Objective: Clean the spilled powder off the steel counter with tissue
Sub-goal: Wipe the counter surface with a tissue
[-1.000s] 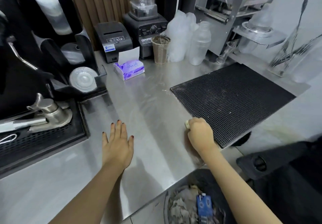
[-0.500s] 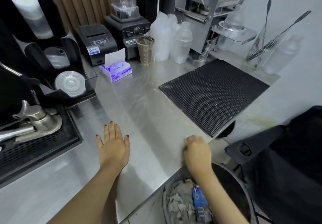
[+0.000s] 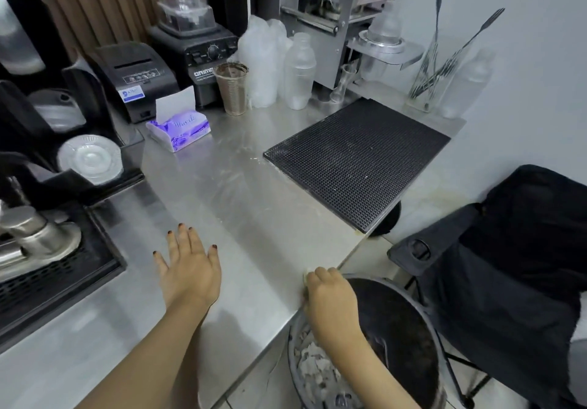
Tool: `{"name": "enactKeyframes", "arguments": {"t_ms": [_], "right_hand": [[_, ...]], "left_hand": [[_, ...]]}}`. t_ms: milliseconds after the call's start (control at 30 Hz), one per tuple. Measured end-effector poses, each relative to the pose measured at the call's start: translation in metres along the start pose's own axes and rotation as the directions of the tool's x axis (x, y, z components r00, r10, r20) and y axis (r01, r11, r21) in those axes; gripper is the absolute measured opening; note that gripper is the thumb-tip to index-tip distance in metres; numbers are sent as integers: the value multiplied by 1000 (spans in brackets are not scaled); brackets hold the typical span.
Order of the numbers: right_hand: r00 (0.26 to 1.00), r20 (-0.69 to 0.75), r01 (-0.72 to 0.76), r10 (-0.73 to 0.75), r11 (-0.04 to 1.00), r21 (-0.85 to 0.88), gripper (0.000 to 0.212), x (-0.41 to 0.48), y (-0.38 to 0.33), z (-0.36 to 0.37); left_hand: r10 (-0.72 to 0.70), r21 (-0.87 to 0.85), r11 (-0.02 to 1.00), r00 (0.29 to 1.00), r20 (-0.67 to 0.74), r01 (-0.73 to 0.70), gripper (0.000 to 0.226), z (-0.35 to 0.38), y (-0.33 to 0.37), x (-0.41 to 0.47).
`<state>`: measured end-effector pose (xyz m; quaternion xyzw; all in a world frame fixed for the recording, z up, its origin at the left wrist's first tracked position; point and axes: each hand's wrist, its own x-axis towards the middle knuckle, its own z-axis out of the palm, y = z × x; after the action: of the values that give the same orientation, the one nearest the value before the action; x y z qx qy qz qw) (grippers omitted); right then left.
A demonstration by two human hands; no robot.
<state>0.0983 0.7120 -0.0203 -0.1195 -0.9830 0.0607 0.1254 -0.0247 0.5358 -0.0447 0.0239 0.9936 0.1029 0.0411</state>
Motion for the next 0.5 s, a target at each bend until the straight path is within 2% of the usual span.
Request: {"name": "enactKeyframes", "arguments": {"t_ms": [67, 133, 233, 333, 400, 500], "right_hand": [[1000, -23, 19, -18, 999, 25, 25, -5, 3, -4], [994, -56, -91, 92, 995, 30, 22, 12, 23, 0], [939, 21, -343, 343, 936, 79, 23, 38, 52, 6], [883, 4, -468, 470, 878, 97, 17, 54, 67, 4], [879, 18, -475, 476, 871, 124, 16, 63, 66, 2], [931, -32, -356, 363, 925, 134, 11, 85, 52, 8]], "left_hand": [[4, -6, 1000, 1000, -2, -4, 58, 0, 0, 1], [6, -2, 1000, 1000, -3, -6, 58, 0, 0, 1], [8, 3, 1000, 1000, -4, -8, 58, 1, -1, 0], [15, 1, 1000, 1000, -2, -15, 58, 1, 0, -1], [22, 3, 1000, 1000, 1, -22, 59, 1, 1, 0], [25, 8, 1000, 1000, -7, -25, 59, 1, 0, 0]]}}
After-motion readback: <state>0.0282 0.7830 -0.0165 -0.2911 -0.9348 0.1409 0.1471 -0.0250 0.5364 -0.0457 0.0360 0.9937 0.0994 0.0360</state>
